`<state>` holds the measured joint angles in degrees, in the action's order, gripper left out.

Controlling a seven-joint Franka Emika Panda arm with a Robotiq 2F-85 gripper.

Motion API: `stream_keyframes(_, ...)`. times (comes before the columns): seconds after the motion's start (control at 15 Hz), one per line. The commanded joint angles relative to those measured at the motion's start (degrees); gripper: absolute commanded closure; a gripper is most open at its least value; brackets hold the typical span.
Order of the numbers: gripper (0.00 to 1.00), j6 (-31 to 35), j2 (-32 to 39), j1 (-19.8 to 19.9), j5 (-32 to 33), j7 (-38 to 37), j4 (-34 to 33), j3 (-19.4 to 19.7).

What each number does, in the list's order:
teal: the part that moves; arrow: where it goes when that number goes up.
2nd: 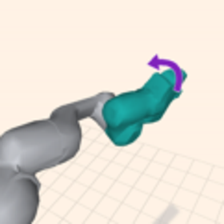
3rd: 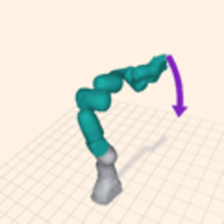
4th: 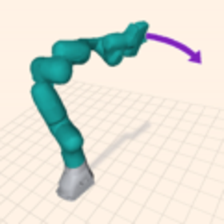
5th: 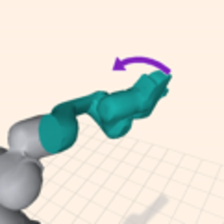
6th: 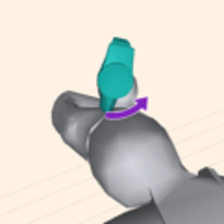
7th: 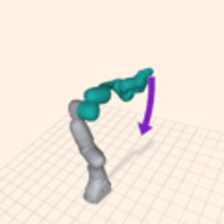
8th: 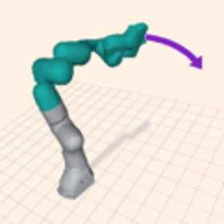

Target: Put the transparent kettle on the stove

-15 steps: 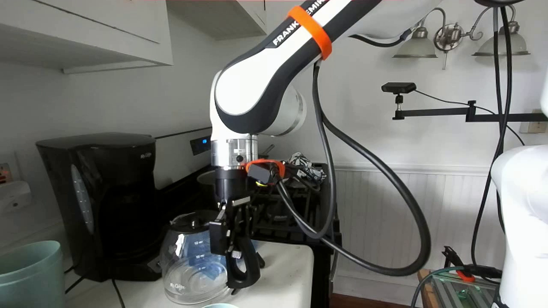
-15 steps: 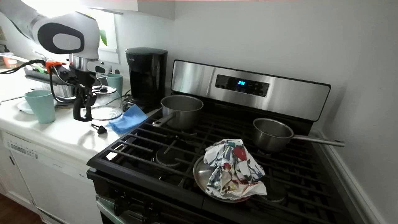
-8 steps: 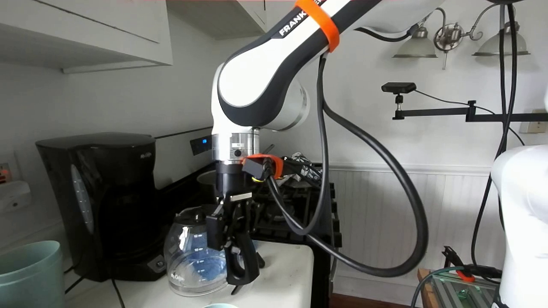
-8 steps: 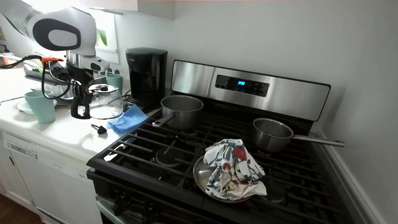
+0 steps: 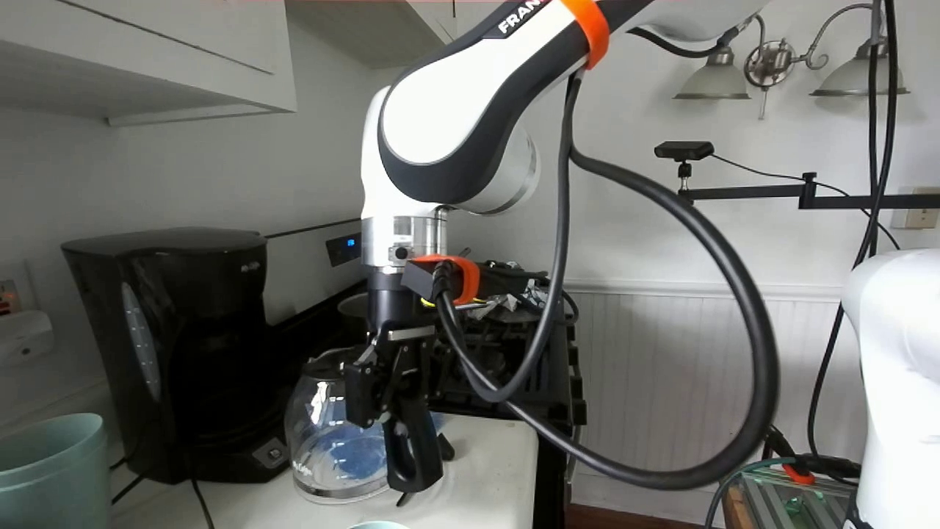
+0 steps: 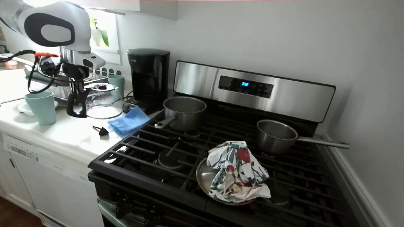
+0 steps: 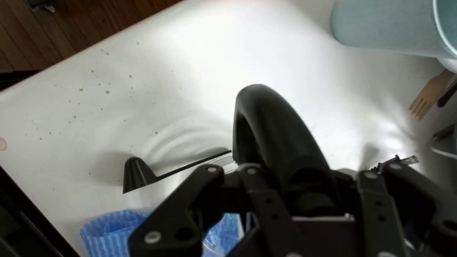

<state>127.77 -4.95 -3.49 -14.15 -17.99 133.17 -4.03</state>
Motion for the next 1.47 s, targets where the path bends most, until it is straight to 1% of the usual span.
stream_keyframes(0.0, 1.0, -0.7, -3.4, 0.5, 0.5, -7.4, 1.9, -0.1)
stream_keyframes(0.53, 1.0, -0.2, -6.6, 3.4, 3.0, -18.7, 5.5, 0.8)
stream_keyframes(0.8, 1.0, 1.3, -9.1, 4.4, 4.1, -20.5, 7.1, 0.8)
stream_keyframes(1.0, 1.0, 0.8, -10.8, 5.5, 5.1, -22.1, 7.6, 0.9)
stream_keyframes(1.4, 1.0, 0.0, -12.8, 8.5, 5.8, -29.1, 9.1, 1.5)
